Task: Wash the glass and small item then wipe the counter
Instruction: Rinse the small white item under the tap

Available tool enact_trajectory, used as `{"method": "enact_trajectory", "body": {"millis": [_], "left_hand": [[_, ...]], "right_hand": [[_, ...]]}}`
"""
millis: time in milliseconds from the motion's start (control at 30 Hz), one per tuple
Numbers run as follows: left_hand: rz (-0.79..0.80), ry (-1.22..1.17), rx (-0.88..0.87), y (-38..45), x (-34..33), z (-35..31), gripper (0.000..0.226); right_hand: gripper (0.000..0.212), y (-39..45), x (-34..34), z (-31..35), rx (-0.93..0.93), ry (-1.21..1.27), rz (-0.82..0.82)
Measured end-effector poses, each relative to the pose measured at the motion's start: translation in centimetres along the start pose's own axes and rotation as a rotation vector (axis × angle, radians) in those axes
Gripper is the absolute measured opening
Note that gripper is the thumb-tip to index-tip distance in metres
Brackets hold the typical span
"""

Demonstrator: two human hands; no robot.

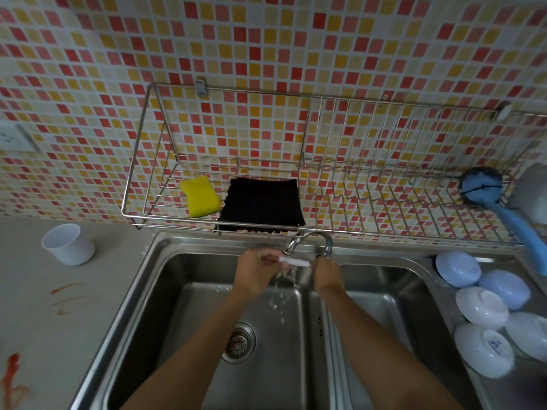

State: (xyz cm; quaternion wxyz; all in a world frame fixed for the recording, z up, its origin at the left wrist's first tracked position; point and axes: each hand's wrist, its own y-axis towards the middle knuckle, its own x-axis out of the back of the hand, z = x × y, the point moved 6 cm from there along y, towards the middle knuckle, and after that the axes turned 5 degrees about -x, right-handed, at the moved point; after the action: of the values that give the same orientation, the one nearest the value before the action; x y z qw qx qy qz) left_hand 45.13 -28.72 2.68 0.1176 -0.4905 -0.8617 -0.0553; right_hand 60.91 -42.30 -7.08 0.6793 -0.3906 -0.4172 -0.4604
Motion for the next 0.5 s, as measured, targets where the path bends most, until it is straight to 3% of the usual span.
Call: {"method": "enact_trajectory", "body": {"millis": [333,500], "left_hand": [[-0.032,0.006,0.054,-0.6,2.1,0.5,0.016],[0.004,-0.144,0.13,0.3,-0.5,0.6,0.006]], "right_hand": [[0.025,0.1,-0.2,-1.1,-0.013,0.165,-0.02],[0.021,0.3,-0.4,-1.6,-0.017,0.241,-0.021]]}}
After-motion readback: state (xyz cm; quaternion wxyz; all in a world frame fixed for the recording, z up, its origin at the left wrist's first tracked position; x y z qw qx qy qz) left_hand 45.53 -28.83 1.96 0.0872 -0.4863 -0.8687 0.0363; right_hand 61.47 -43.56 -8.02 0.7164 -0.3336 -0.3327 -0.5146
